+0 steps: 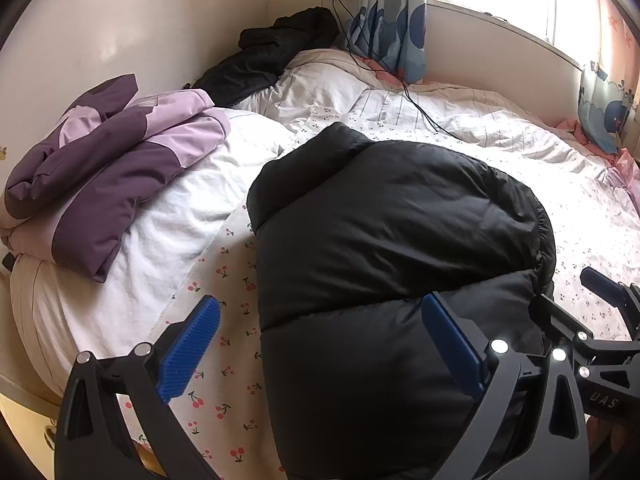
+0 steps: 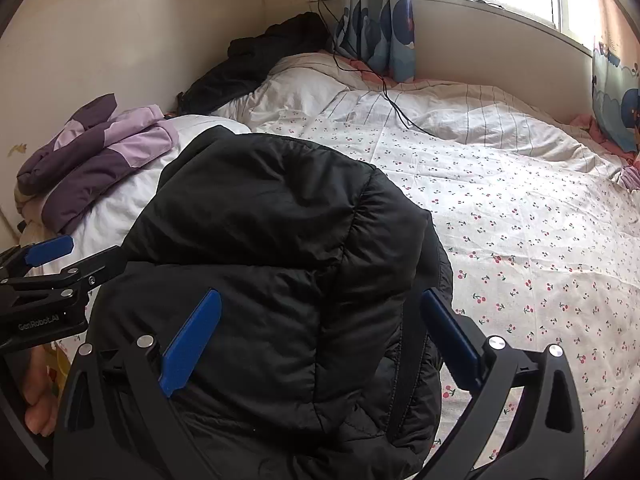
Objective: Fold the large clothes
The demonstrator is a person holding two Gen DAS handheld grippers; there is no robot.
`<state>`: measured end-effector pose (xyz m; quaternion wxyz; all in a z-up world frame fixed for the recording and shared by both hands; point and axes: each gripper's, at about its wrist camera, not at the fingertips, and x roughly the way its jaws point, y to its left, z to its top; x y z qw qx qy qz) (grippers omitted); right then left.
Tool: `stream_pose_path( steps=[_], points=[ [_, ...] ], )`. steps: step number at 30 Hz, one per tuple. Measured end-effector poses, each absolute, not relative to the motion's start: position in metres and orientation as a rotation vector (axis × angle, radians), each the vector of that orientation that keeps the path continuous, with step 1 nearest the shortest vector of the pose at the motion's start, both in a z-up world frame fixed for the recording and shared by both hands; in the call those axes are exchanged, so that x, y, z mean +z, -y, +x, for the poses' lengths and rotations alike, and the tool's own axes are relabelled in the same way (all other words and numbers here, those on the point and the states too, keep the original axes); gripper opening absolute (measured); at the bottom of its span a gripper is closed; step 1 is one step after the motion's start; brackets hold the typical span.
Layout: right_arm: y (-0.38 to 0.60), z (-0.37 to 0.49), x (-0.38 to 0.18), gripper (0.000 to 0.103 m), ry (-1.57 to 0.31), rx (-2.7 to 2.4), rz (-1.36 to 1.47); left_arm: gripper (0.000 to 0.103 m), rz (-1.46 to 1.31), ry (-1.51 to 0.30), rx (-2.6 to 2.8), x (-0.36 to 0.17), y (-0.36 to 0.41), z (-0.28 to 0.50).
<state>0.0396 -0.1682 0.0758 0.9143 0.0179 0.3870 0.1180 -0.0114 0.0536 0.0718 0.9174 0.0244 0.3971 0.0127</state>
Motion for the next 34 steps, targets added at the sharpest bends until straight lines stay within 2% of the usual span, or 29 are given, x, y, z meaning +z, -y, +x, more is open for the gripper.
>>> stream_pose_path(
  steps=[14, 20, 34],
  points=[
    [0.1709, 0.0382, 0.0751, 0.096, -0.802, 0.248, 0.044, 0.096, 0.036, -0.833, 0.032, 0.0703, -0.0515, -0.0103],
    [0.1757, 0.0372, 0.0753, 0.096, -0.803, 0.245, 0.049, 0.096, -0.041, -0.779, -0.028, 0.0767, -0.0549, -0.0137],
    [0.178, 0.0365, 0.0764, 0.096, -0.8, 0.254, 0.048, 0.096, 0.016, -0.805, 0.018, 0.0727, -0.0495, -0.0082]
  ],
)
